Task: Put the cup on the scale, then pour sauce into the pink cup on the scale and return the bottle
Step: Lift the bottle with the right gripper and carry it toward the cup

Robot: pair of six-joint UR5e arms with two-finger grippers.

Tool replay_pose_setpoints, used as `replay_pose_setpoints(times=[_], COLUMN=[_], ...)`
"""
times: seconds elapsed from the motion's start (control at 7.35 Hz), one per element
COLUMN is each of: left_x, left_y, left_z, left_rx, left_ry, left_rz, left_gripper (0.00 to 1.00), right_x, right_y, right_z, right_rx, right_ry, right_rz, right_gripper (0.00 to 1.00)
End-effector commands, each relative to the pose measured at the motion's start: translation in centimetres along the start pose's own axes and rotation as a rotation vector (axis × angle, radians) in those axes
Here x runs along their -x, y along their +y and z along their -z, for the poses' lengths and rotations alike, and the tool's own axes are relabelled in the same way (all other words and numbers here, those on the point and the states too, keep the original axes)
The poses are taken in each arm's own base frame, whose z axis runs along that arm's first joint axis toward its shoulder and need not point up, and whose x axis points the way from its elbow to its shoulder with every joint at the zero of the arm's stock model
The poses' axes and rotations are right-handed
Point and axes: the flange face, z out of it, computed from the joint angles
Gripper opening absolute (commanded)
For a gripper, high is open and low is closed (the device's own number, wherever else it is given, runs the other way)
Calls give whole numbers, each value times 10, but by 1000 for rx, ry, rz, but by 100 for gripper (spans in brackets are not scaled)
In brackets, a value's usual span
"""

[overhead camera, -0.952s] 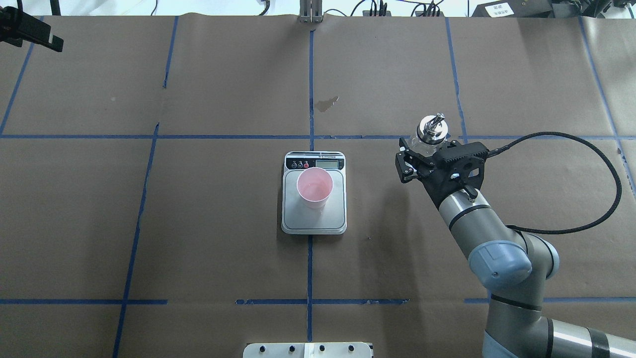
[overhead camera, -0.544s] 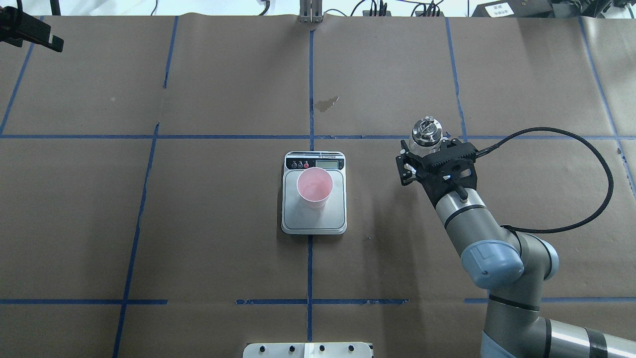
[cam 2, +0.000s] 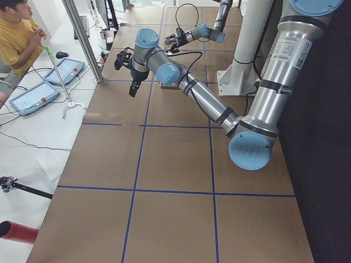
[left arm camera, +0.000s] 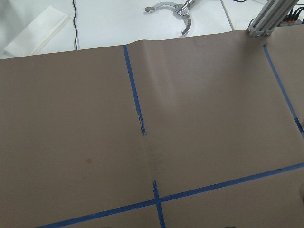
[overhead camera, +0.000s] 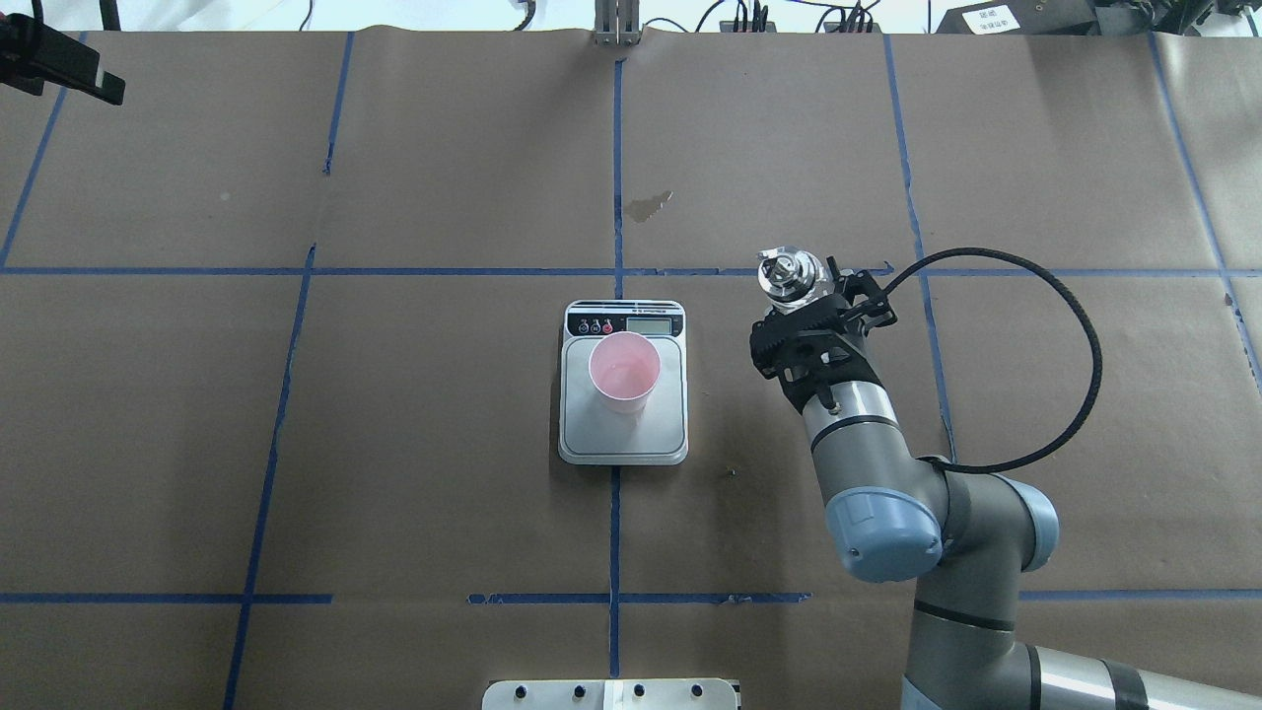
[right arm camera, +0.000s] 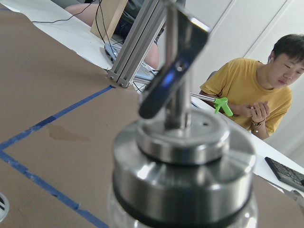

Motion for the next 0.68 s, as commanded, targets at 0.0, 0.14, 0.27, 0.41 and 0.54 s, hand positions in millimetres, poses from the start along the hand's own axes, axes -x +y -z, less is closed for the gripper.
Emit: replay_pose_setpoints(times=[0.0, 0.14, 0.27, 0.41, 0.54], left_x=[1, -1, -1, -1, -1], left_y=[0, 0, 0, 0, 0], left_z=[-1, 0, 0, 0, 0], left_rx=[9, 10, 10, 10, 10], left_ry=[-4, 1, 1, 1, 1], left_rz=[8, 6, 6, 6, 6], left_gripper=[84, 84, 85, 85, 85], right_x=[11, 16, 16, 14, 17], right_y=[-4, 1, 1, 2, 3], right_z=[4, 7, 8, 7, 8], right_rx=[8, -4, -11, -12, -14], right_ry=[47, 73, 96, 110, 123], right_rz=[186, 264, 392, 461, 514], right_gripper=[0, 0, 0, 0, 0])
